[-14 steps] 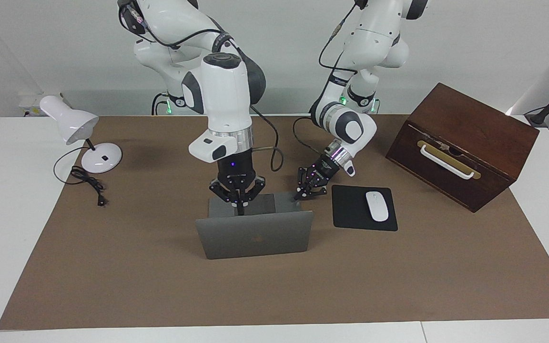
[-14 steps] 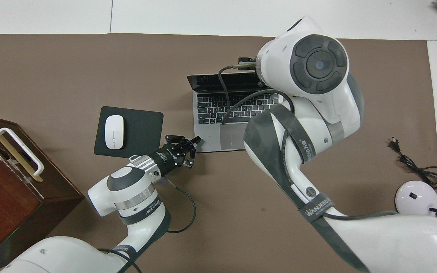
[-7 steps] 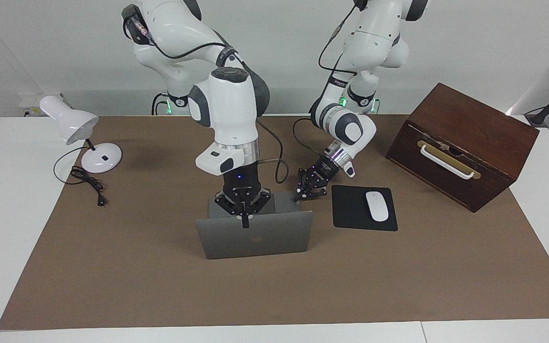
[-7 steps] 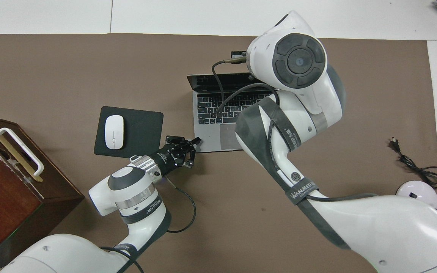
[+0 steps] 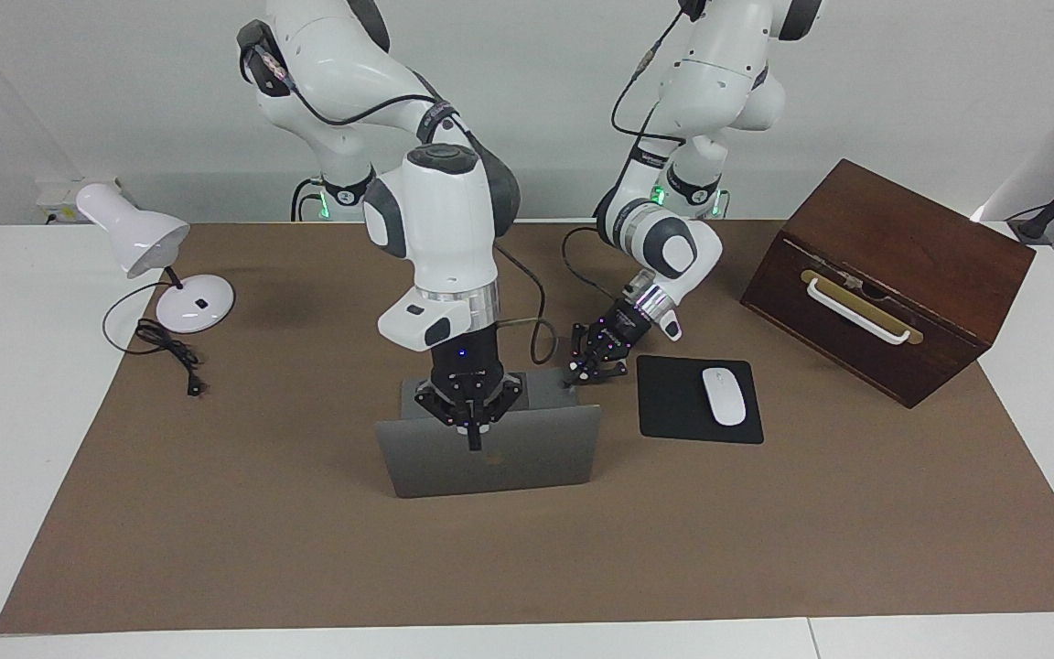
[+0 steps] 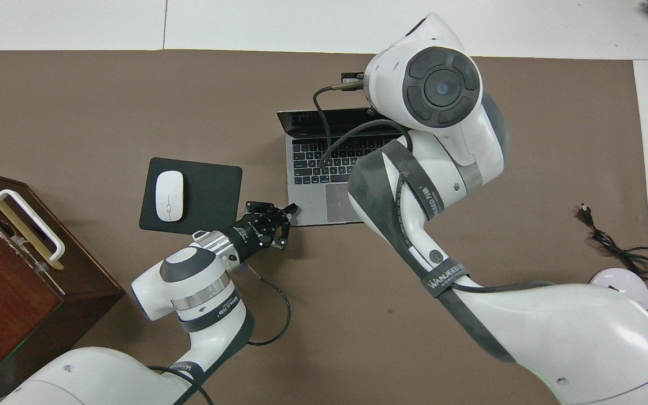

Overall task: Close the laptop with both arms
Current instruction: 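Push the laptop screen down toward the keyboard with the right gripper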

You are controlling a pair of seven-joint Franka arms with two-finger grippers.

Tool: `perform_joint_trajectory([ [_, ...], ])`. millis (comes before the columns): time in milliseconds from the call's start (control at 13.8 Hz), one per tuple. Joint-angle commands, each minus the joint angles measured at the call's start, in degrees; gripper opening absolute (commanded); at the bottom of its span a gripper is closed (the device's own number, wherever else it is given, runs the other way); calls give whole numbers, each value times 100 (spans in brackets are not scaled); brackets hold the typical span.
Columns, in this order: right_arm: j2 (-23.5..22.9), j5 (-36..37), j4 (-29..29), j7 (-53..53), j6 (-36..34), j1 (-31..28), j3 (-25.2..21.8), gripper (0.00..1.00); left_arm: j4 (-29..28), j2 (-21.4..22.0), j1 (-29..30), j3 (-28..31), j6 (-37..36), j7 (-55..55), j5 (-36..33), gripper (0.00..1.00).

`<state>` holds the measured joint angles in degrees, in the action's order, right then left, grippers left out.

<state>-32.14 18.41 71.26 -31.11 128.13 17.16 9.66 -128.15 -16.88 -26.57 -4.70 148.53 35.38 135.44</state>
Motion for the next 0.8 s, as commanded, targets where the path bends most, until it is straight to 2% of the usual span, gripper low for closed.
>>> perform_joint_trajectory([
  [0,-161,163,-147,-132,28,33,10,0,97,-192,-129,74,18,-172,167,0],
  [363,-135,84,-95,-158,1,104,19,0,97,-192,-129,74,18,-181,167,0],
  [727,-65,32,230,-150,-86,113,27,0,97,-201,-129,66,62,-181,167,0],
])
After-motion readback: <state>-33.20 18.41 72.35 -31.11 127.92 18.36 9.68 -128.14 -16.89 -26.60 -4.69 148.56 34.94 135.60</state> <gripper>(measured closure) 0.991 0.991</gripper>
